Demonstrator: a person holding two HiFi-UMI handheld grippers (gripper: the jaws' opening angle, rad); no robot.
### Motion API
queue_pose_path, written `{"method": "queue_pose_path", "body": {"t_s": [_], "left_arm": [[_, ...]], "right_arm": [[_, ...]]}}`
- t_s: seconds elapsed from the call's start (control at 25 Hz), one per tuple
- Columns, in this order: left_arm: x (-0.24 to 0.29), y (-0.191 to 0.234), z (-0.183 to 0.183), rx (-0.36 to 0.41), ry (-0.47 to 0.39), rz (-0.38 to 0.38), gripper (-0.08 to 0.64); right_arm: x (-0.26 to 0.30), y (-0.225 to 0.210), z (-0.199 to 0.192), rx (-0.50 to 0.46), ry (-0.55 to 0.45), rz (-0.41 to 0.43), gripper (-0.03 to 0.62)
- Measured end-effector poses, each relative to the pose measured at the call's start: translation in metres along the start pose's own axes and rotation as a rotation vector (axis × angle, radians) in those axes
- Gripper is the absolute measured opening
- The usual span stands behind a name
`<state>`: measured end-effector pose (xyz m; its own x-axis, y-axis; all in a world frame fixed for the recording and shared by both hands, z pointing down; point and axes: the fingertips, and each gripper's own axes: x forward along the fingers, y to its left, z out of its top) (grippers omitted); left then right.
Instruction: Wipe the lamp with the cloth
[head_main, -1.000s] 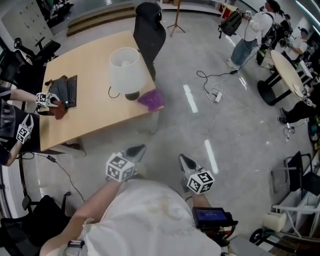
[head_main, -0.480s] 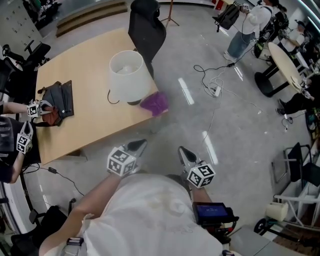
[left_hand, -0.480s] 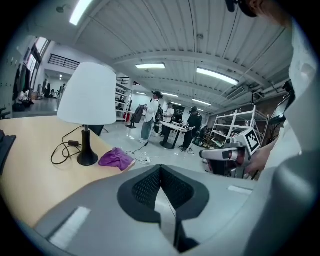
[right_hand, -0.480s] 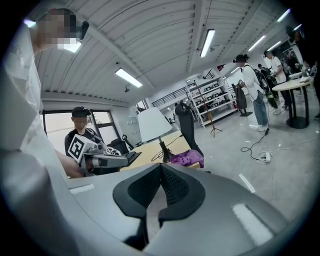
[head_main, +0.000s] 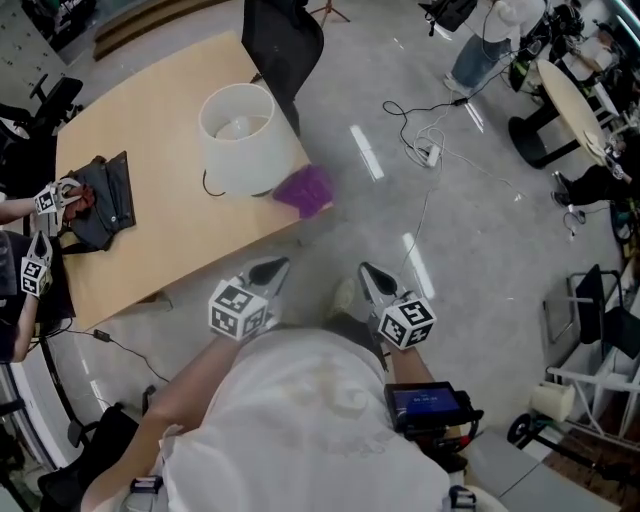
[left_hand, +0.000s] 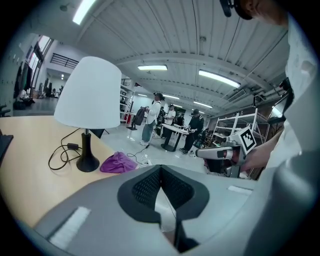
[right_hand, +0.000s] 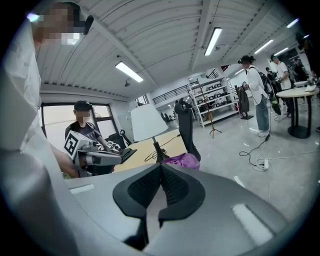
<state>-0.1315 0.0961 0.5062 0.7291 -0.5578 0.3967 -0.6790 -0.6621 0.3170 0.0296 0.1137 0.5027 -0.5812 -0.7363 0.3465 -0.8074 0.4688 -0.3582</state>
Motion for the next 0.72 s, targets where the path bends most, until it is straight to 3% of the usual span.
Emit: {"method": "queue_pose_path", "body": {"t_s": [0.28,0.48,0.72], "left_arm": [[0.033,0.021,0.008,-0.052,0.013,0.093,0.002],[0.053,0.042,0.042,-0.010,-0.007,0.153,0.002],[0.105,0.012,0.074,0.007,0.033,0.180,0.002]], "right_arm": [[0.031,-0.034,0.023,-0.028,0.017,0.079,0.014],[0.079,-0.061,0.053,-0.105,0.022,0.149,0.014],[0.063,-0.111,0.102,-0.075,0.018,0.187,0.014]]}}
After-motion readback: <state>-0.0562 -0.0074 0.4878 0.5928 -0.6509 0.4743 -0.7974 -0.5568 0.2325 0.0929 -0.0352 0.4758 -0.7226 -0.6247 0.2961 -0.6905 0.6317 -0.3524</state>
